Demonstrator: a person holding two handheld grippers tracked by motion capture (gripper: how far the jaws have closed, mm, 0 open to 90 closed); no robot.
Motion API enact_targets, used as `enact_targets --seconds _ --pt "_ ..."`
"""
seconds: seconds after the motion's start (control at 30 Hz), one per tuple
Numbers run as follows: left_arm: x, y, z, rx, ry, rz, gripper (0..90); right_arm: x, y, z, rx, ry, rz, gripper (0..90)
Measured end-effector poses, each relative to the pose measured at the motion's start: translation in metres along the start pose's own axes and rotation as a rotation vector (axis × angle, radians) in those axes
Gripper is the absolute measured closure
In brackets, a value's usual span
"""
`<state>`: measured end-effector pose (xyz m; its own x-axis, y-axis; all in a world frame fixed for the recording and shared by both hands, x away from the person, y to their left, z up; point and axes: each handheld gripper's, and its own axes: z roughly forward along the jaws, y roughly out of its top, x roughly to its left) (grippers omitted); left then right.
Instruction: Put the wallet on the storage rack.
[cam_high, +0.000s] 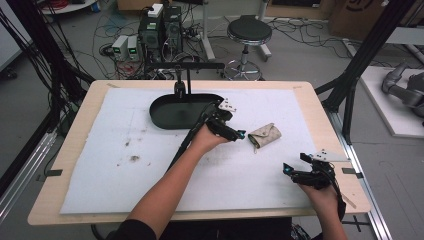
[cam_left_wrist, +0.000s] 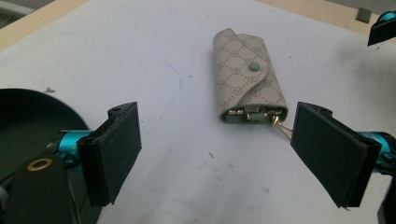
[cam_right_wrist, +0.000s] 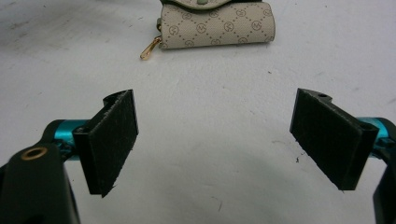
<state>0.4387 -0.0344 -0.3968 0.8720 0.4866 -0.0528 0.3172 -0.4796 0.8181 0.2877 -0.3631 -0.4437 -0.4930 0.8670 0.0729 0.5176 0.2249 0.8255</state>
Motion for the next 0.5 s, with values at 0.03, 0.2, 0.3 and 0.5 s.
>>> enact_targets --seconds 0.03,0.2,0.3,0.5 --pt "-0.002 0.002 0.007 0.008 -0.006 0.000 16.1 0.000 0.000 -0.001 0.000 -0.001 0.006 15.5" --pt "-0.006 0.008 0.020 0.030 -0.021 0.009 15.3 -0.001 -0.001 -0.002 -0.001 -0.001 0.008 15.5" --pt "-0.009 0.013 0.029 0.028 -0.034 0.014 15.3 -0.001 -0.002 -0.003 0.001 0.000 0.014 15.5" --pt "-0.014 0.018 0.054 0.057 -0.057 0.016 15.3 -0.001 -0.004 -0.004 0.001 -0.002 0.012 15.5"
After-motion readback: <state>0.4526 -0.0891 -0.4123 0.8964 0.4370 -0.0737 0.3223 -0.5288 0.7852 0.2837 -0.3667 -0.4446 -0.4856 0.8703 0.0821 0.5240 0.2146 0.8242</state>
